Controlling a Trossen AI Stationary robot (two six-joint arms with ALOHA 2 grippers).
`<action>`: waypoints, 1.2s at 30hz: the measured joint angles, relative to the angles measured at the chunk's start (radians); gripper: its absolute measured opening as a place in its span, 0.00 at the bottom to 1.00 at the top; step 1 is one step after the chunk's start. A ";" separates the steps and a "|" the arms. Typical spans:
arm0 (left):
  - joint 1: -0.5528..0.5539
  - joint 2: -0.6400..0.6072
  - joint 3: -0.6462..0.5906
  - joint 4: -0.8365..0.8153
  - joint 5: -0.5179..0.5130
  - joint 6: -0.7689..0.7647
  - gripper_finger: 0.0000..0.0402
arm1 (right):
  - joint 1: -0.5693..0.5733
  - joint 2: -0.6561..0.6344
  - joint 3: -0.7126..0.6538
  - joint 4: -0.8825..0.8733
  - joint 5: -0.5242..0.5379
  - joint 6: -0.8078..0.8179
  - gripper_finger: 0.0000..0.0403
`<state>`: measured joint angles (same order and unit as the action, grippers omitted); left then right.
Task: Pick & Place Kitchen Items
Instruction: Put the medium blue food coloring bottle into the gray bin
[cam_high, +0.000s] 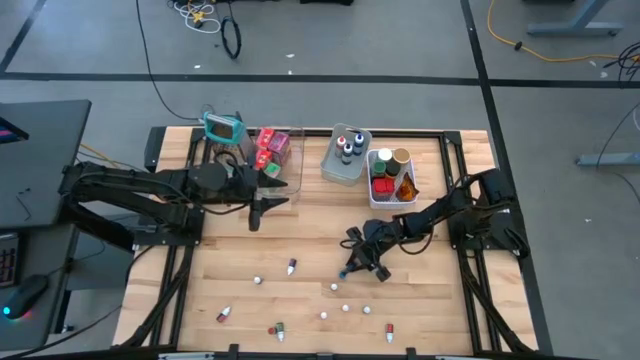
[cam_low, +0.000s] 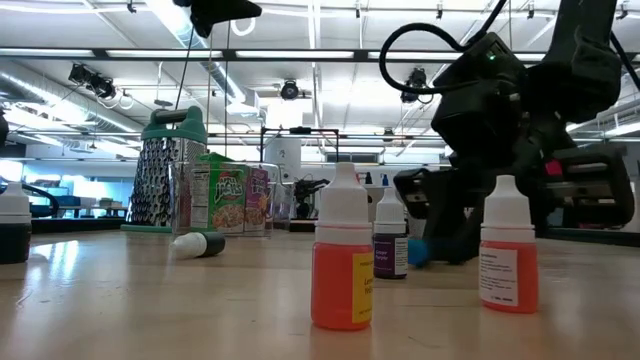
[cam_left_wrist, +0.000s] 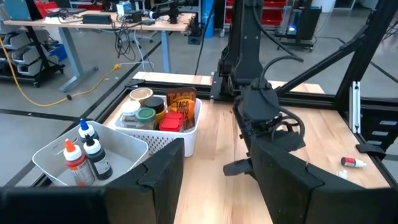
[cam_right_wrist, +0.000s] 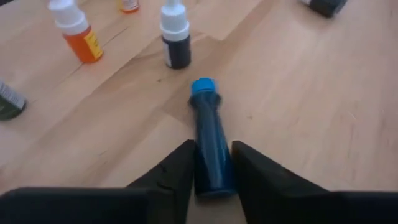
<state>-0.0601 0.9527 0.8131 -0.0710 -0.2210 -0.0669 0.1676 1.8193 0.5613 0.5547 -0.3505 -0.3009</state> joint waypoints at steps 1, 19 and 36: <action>0.000 0.000 0.000 -0.007 0.000 0.000 0.48 | 0.000 0.000 0.000 0.005 0.001 0.013 0.28; 0.000 0.001 0.000 -0.042 -0.003 0.011 0.48 | -0.164 -0.422 0.000 0.128 0.984 -0.125 0.23; 0.000 0.001 0.000 -0.035 -0.003 0.174 0.48 | -0.488 -0.198 0.383 -0.603 0.635 0.267 0.24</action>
<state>-0.0601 0.9535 0.8135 -0.1058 -0.2245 0.1072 -0.3203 1.6213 0.9446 -0.0484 0.2846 -0.0338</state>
